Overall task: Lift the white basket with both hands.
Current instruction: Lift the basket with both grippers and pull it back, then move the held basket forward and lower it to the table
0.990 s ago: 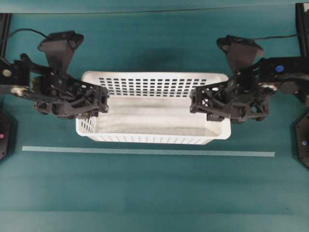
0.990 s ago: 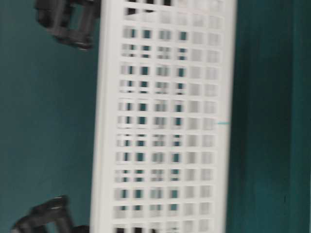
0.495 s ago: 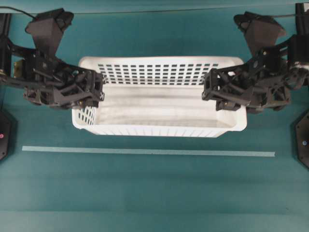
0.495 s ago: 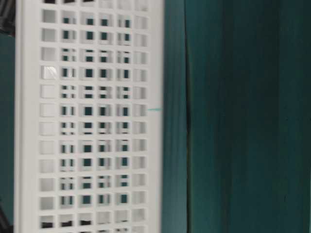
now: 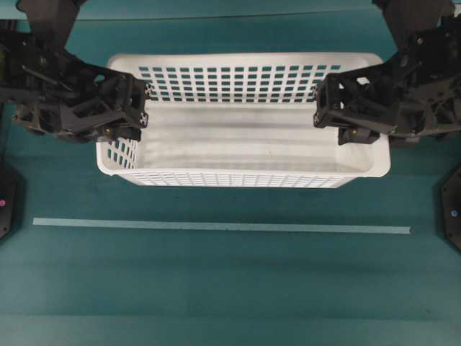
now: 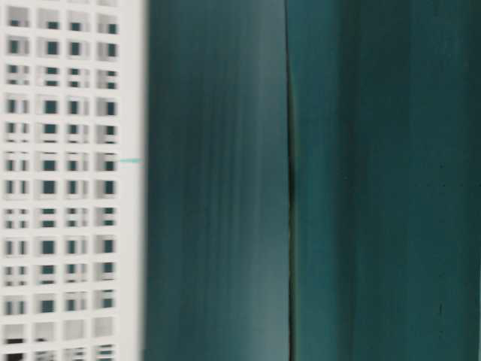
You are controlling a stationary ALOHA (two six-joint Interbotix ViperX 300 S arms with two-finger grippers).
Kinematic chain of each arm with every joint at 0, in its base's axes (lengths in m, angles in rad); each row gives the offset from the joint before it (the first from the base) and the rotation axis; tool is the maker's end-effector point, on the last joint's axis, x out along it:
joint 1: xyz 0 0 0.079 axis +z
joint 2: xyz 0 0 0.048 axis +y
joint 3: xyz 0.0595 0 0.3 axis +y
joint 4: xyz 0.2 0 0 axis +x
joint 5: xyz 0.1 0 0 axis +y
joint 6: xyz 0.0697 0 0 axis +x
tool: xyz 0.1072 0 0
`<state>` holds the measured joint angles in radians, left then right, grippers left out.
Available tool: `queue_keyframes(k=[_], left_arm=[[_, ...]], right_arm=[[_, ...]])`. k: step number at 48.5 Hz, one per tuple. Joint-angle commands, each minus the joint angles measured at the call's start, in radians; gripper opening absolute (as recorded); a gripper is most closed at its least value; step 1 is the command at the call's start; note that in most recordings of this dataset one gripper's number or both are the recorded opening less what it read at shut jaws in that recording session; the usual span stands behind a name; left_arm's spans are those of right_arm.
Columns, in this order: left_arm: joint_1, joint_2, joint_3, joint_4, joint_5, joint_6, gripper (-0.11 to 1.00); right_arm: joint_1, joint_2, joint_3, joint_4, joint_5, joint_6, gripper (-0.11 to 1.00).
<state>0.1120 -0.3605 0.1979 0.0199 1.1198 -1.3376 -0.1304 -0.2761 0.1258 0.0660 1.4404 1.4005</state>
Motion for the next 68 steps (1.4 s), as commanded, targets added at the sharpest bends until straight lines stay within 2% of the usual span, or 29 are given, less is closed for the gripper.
queue_keyframes(k=[1, 10, 20, 24, 30, 35, 43, 49, 58, 68], left_arm=[[-0.005, -0.002, -0.087, 0.003, 0.008, 0.037, 0.08], [-0.003, 0.035, -0.204, 0.006, 0.094, 0.081, 0.07], [0.006, 0.069, -0.345, 0.003, 0.236, 0.147, 0.07], [0.006, 0.081, -0.394, 0.003, 0.278, 0.153, 0.07], [0.006, 0.098, -0.456, 0.003, 0.327, 0.164, 0.07], [0.006, 0.109, -0.503, 0.003, 0.371, 0.192, 0.07], [0.008, 0.138, -0.601, 0.006, 0.425, 0.216, 0.07], [0.014, 0.158, -0.678, 0.003, 0.509, 0.25, 0.07], [0.014, 0.196, -0.778, 0.003, 0.611, 0.272, 0.07], [0.015, 0.236, -0.828, 0.003, 0.637, 0.305, 0.07]], right_arm=[[0.012, 0.026, -0.06, 0.0, 0.054, -0.043, 0.18], [0.012, 0.049, -0.156, -0.023, 0.146, -0.066, 0.18], [0.014, 0.061, -0.239, -0.031, 0.184, -0.08, 0.18], [0.018, 0.064, -0.275, -0.041, 0.199, -0.08, 0.18], [0.029, 0.08, -0.348, -0.058, 0.242, -0.083, 0.18], [0.043, 0.1, -0.416, -0.091, 0.302, -0.098, 0.18], [0.054, 0.141, -0.535, -0.107, 0.387, -0.114, 0.18], [0.057, 0.175, -0.6, -0.123, 0.439, -0.135, 0.18], [0.058, 0.206, -0.67, -0.124, 0.476, -0.144, 0.18], [0.064, 0.216, -0.68, -0.127, 0.495, -0.149, 0.18]])
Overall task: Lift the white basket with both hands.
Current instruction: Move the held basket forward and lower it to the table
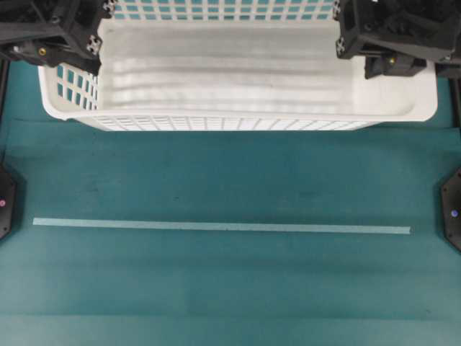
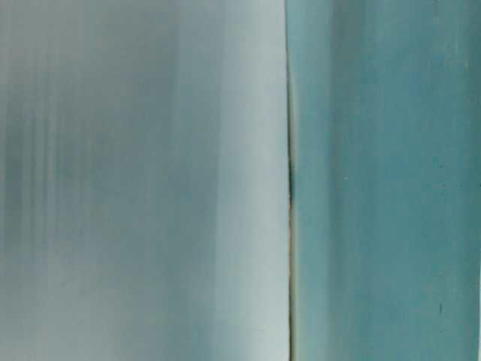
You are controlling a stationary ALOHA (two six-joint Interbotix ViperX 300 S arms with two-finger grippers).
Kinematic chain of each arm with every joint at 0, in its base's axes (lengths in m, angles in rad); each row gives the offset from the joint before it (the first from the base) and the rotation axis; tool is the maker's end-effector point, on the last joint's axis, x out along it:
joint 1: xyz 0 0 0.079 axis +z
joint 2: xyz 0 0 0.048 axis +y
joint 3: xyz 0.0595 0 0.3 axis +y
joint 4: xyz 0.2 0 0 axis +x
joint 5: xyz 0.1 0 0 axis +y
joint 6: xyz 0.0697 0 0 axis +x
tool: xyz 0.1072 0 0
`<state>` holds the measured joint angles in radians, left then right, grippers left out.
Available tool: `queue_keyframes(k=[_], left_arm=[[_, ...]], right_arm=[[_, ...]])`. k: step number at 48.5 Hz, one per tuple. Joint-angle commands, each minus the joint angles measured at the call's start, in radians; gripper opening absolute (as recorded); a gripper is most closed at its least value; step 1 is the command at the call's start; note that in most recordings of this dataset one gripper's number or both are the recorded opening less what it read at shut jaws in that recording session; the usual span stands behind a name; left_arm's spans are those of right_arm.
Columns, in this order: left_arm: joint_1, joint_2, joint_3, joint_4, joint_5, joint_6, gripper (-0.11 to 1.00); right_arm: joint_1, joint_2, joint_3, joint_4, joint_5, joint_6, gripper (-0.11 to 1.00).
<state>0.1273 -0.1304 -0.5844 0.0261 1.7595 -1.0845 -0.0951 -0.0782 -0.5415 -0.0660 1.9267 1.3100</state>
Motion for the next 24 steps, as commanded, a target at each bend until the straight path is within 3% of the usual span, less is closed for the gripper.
queue_keyframes(k=[1, 24], left_arm=[[0.0, 0.008, -0.044, -0.003, -0.002, 0.055, 0.07], [0.0, 0.012, -0.046, 0.0, 0.006, 0.052, 0.07]], right_arm=[[0.031, 0.018, -0.012, 0.005, 0.011, -0.058, 0.18], [0.035, 0.015, -0.012, -0.032, 0.012, -0.074, 0.18]])
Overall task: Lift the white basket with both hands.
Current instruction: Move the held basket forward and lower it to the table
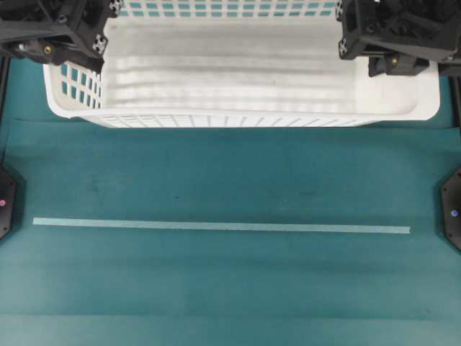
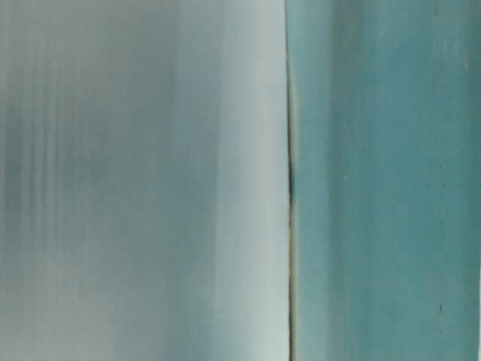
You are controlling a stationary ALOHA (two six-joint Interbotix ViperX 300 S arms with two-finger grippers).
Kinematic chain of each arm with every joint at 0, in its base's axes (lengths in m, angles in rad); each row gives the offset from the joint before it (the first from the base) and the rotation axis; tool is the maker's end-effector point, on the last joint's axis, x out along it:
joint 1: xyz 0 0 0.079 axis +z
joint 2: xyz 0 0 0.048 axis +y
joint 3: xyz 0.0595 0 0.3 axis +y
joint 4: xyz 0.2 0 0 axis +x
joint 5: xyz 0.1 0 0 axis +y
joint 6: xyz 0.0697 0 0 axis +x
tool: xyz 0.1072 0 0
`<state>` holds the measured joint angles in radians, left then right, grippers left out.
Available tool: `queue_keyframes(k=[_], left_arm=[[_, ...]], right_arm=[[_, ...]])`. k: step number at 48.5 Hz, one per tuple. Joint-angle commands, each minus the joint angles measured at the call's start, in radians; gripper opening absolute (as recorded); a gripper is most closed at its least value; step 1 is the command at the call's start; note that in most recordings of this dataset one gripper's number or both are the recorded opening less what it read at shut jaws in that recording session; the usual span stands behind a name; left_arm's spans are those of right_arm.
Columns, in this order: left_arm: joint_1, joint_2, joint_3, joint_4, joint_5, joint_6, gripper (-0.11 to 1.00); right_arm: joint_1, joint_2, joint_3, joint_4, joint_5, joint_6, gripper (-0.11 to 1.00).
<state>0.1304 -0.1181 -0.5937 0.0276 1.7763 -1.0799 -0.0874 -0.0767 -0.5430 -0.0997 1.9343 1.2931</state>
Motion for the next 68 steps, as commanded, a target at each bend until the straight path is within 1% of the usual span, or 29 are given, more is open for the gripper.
queue_keyframes(k=[1, 22, 30, 36, 41, 46, 51, 57, 58, 61, 65, 68], left_arm=[[-0.003, 0.0, -0.037, -0.002, -0.011, 0.048, 0.07], [-0.005, 0.009, -0.031, -0.005, -0.034, 0.051, 0.07], [-0.005, 0.011, 0.002, -0.005, -0.038, 0.054, 0.07], [-0.003, 0.003, 0.044, -0.002, -0.041, 0.055, 0.07], [-0.003, -0.009, 0.118, -0.005, -0.071, 0.054, 0.07], [-0.005, -0.034, 0.21, -0.005, -0.133, 0.051, 0.07], [-0.005, -0.067, 0.308, -0.005, -0.215, 0.038, 0.07], [-0.003, -0.123, 0.442, -0.005, -0.324, 0.023, 0.07], [-0.003, -0.132, 0.462, -0.005, -0.341, 0.018, 0.07], [-0.003, -0.158, 0.526, -0.002, -0.391, 0.009, 0.07], [-0.005, -0.189, 0.607, -0.002, -0.457, -0.002, 0.07], [-0.006, -0.206, 0.658, -0.005, -0.509, -0.008, 0.07]], right_arm=[[0.028, 0.015, -0.011, 0.002, 0.003, -0.057, 0.18], [0.028, 0.023, -0.003, 0.0, 0.0, -0.081, 0.18], [0.026, 0.023, 0.037, -0.002, 0.003, -0.083, 0.18], [0.023, 0.02, 0.071, 0.0, -0.002, -0.087, 0.18], [0.021, 0.017, 0.117, 0.005, -0.017, -0.1, 0.18], [0.021, 0.014, 0.178, 0.009, -0.06, -0.103, 0.18], [0.021, 0.008, 0.258, 0.02, -0.132, -0.103, 0.18], [0.021, -0.009, 0.373, 0.061, -0.235, -0.097, 0.18], [0.021, -0.015, 0.403, 0.069, -0.262, -0.095, 0.18], [0.021, -0.032, 0.462, 0.08, -0.316, -0.092, 0.18], [0.021, -0.051, 0.531, 0.083, -0.368, -0.083, 0.18], [0.02, -0.067, 0.572, 0.083, -0.391, -0.058, 0.18]])
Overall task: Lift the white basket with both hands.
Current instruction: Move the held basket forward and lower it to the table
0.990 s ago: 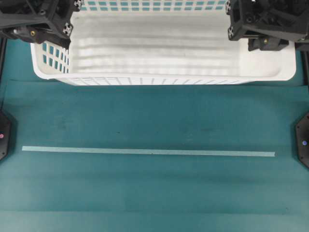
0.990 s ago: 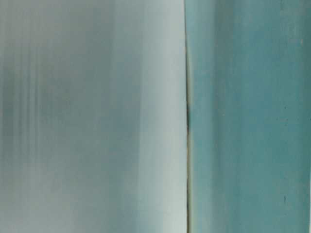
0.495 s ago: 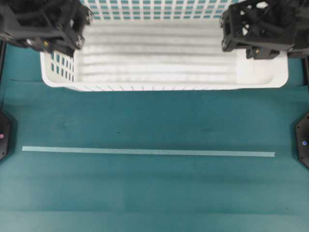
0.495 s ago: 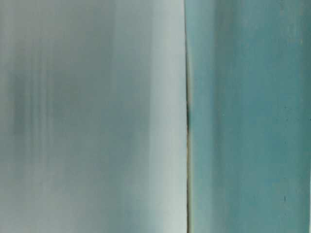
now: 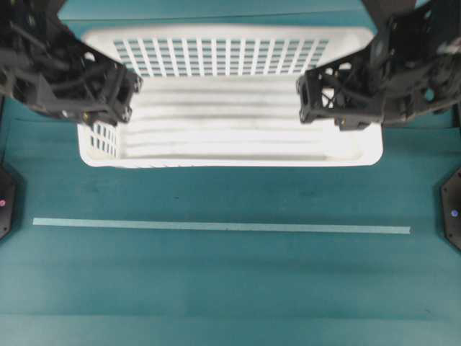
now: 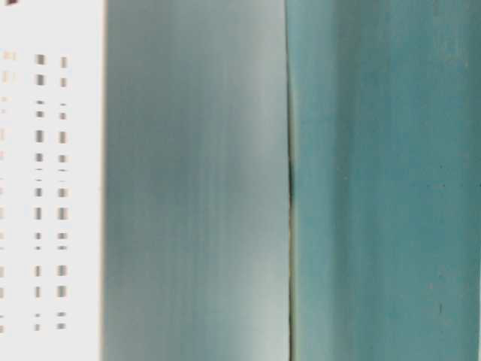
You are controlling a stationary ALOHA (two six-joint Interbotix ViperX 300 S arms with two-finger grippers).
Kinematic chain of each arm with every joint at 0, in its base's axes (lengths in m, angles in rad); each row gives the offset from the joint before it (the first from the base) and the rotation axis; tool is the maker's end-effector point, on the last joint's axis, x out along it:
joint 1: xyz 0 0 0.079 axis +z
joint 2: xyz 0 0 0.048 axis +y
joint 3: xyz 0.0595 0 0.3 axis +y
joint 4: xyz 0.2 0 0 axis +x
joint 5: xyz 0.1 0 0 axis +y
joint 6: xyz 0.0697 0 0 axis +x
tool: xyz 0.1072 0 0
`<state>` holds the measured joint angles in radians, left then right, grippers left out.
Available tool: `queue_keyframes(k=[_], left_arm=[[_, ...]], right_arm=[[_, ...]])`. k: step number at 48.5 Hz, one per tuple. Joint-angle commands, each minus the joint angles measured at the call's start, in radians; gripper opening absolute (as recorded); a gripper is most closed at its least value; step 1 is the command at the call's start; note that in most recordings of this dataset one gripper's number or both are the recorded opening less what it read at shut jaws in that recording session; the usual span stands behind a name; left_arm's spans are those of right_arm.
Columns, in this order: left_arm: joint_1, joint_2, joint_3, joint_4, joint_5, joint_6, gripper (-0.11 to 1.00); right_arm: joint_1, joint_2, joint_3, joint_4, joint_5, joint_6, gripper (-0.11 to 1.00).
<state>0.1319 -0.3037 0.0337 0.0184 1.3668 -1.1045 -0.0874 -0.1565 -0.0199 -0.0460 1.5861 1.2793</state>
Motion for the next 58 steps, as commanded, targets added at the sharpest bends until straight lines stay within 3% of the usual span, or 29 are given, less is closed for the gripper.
queue_keyframes(k=[1, 13, 25, 35, 48, 58], left_arm=[[-0.008, -0.026, 0.048, 0.008, -0.117, 0.017, 0.07], [-0.008, -0.032, 0.218, 0.005, -0.273, 0.015, 0.07], [-0.005, 0.0, 0.285, 0.008, -0.328, 0.017, 0.07], [-0.006, 0.012, 0.414, 0.009, -0.512, 0.012, 0.07], [0.003, 0.02, 0.511, 0.009, -0.591, 0.003, 0.07], [0.002, 0.087, 0.532, 0.009, -0.673, 0.005, 0.07]], right_arm=[[0.02, 0.008, 0.063, 0.029, -0.052, -0.035, 0.18], [0.021, -0.017, 0.207, 0.035, -0.173, 0.003, 0.18], [0.026, 0.009, 0.357, 0.12, -0.388, 0.009, 0.18], [0.029, 0.026, 0.425, 0.107, -0.46, 0.017, 0.18], [0.035, 0.069, 0.515, 0.121, -0.627, 0.006, 0.18], [0.043, 0.104, 0.546, 0.135, -0.678, 0.006, 0.18]])
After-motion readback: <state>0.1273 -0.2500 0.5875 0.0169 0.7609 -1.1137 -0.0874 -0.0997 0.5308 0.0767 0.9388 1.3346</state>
